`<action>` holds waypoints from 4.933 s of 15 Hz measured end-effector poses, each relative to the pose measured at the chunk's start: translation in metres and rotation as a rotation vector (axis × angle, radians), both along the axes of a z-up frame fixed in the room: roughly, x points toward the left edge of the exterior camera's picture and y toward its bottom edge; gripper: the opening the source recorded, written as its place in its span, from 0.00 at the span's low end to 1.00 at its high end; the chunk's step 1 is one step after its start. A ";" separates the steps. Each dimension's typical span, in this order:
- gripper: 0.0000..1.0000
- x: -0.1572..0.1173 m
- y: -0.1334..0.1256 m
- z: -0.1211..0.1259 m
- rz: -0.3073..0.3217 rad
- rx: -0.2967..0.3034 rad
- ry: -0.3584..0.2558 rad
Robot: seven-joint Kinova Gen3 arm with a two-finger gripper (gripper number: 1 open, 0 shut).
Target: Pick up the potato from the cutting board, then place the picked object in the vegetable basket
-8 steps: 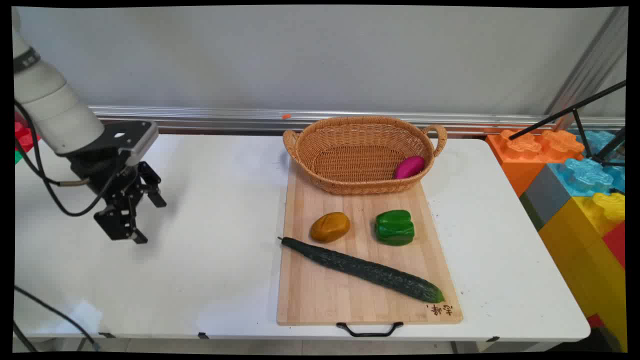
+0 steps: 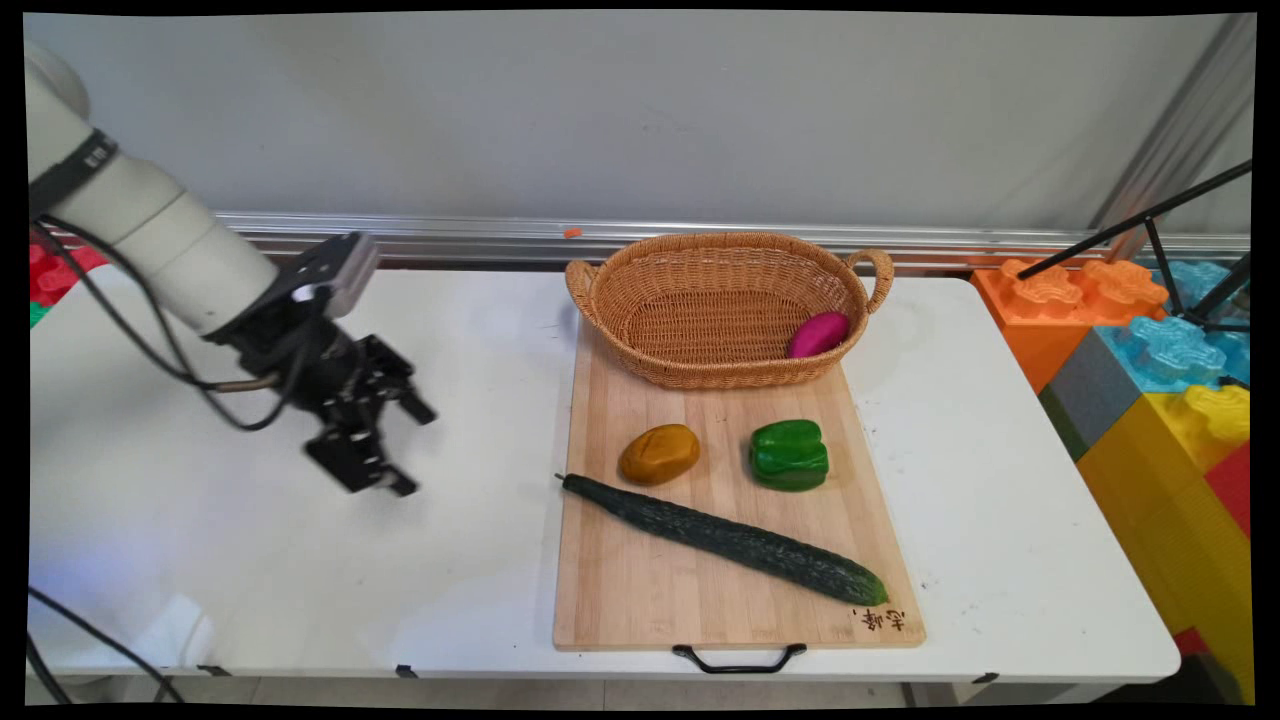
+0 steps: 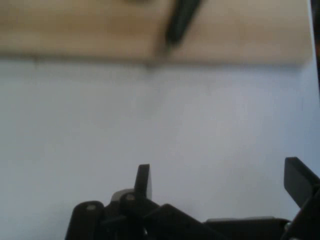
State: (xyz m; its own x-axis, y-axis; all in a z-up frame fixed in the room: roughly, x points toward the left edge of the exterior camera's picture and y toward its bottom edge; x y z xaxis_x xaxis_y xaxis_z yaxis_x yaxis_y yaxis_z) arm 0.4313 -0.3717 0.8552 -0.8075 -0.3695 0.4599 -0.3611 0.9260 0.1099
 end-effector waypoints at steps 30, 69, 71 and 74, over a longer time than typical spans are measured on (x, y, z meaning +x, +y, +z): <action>1.00 -0.243 -0.058 -0.029 0.388 -0.058 -0.198; 0.00 -0.321 -0.258 -0.037 0.533 -0.341 -0.082; 0.00 -0.322 -0.267 -0.048 0.536 -0.338 -0.082; 1.00 -0.326 -0.279 -0.051 0.524 -0.347 -0.070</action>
